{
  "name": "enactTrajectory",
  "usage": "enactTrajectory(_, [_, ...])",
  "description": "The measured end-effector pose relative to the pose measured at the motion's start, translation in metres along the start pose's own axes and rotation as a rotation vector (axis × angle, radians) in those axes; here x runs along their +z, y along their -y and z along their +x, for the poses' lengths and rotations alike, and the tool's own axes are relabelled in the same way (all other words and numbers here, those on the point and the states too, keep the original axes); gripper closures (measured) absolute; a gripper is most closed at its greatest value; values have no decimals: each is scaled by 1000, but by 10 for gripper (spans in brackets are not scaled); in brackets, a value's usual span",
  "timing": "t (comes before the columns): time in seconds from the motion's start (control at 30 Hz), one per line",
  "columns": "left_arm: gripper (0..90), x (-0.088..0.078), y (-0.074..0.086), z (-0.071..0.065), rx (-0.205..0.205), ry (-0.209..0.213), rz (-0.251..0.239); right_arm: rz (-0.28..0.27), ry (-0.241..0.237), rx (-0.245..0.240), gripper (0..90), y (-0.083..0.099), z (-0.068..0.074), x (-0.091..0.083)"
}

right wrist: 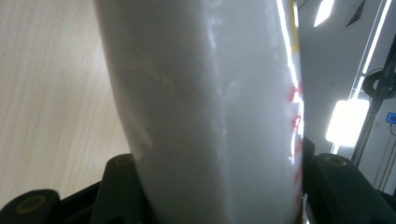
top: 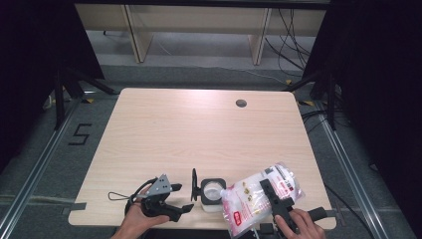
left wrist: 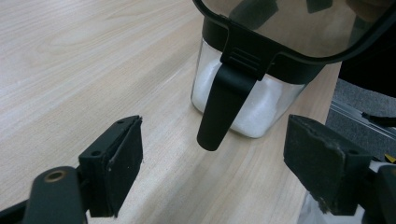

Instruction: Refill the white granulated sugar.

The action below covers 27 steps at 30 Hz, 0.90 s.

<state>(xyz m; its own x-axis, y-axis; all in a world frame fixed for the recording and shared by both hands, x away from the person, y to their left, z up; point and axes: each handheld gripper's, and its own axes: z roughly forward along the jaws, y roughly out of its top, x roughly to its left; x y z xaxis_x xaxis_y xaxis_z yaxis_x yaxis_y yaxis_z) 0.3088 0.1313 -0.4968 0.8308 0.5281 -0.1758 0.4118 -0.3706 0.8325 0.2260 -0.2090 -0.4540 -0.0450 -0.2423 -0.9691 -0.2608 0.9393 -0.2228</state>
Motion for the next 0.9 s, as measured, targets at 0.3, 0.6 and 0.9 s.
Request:
enactTrajectory(0.3, [195,-1,0,0,7,-2,7,4,-6,11,496,0,1,0])
enactTrajectory(0.6, [195,-1,0,1,9,-1,7,-10,8,-27,496,-1,-2,0])
enactTrajectory(0.9, [195,-1,0,1,8,-2,7,-7,5,-15,497,0,-2,0])
